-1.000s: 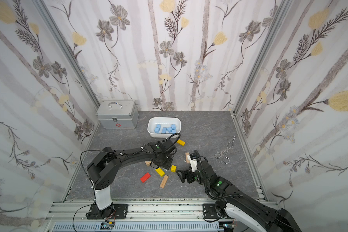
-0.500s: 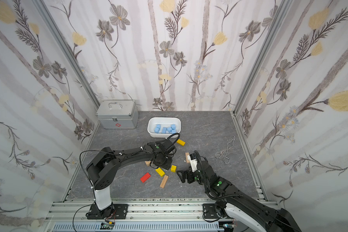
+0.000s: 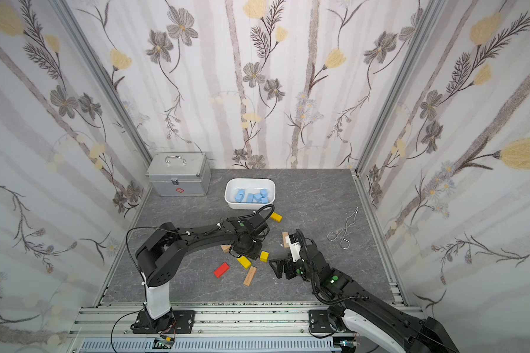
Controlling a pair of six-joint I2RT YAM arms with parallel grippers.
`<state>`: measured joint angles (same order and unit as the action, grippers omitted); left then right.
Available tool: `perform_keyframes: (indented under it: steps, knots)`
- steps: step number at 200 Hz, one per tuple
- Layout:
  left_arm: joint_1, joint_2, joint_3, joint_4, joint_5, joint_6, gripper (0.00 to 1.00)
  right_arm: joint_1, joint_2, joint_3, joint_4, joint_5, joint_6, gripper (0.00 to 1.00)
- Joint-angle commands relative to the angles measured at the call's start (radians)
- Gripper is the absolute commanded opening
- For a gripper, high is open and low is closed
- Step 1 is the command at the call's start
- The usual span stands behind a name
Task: Pick out the blue building blocks
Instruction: Pick up the building block from the center of the board.
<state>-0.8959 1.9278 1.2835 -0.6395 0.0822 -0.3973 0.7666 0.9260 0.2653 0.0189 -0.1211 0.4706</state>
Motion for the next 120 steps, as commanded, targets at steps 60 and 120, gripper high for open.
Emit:
perform_keyframes:
  steps: [60, 120]
  knots:
    - [0.002, 0.025, 0.022, -0.002, -0.011, -0.002, 0.44, 0.002, 0.002, 0.0, 0.033, 0.019, 0.005, 1.0]
    - [0.002, 0.031, 0.025, -0.008, -0.007, 0.002, 0.35, 0.002, 0.0, 0.0, 0.033, 0.019, 0.003, 1.0]
